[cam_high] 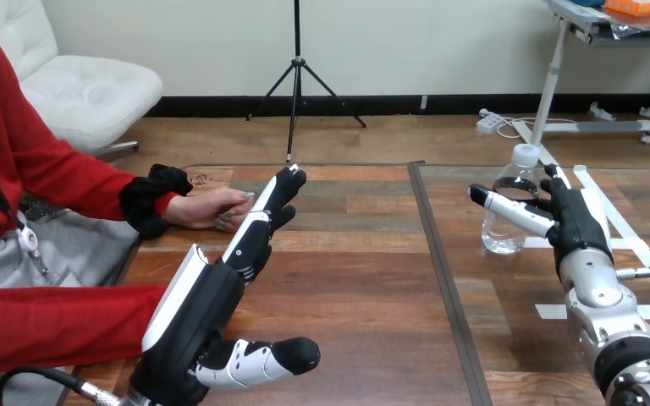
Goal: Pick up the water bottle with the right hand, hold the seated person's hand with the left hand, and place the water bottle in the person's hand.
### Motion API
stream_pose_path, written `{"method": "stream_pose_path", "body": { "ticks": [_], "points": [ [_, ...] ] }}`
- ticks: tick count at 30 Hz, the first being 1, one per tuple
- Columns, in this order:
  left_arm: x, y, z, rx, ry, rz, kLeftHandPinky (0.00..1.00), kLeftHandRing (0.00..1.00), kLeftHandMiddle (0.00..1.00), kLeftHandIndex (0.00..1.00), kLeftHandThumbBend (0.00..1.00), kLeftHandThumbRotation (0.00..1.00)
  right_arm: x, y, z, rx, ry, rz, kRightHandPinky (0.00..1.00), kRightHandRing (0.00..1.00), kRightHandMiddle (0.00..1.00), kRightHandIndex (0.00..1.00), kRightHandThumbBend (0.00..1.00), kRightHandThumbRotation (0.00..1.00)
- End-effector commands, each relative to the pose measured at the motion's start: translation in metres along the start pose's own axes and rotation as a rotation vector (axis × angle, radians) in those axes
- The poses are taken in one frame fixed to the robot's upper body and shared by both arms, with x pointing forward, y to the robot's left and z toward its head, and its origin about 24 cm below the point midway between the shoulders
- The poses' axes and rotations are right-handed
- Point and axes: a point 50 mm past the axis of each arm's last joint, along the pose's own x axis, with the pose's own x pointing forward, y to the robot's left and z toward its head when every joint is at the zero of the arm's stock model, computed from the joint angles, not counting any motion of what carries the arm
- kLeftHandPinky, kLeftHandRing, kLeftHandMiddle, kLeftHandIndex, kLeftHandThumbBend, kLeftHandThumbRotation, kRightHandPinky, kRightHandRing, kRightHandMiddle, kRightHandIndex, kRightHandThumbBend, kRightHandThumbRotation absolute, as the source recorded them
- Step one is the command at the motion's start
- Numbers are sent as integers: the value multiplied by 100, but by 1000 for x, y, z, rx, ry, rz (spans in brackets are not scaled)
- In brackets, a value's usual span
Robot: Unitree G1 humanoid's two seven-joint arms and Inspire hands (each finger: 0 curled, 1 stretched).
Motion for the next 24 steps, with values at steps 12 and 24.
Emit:
{"method": "stream_pose_path", "body": {
  "ticks": [12, 24],
  "points": [
    [8, 7, 11, 26, -56, 7, 98, 100, 100, 100, 100, 73, 11, 0, 53, 92, -116, -23, 82, 90, 94, 98, 100, 23],
    [8, 6, 13, 20, -59, 12, 96, 100, 100, 100, 100, 71, 11, 6, 58, 118, -127, -63, 63, 70, 75, 77, 100, 6]
  ]
}}
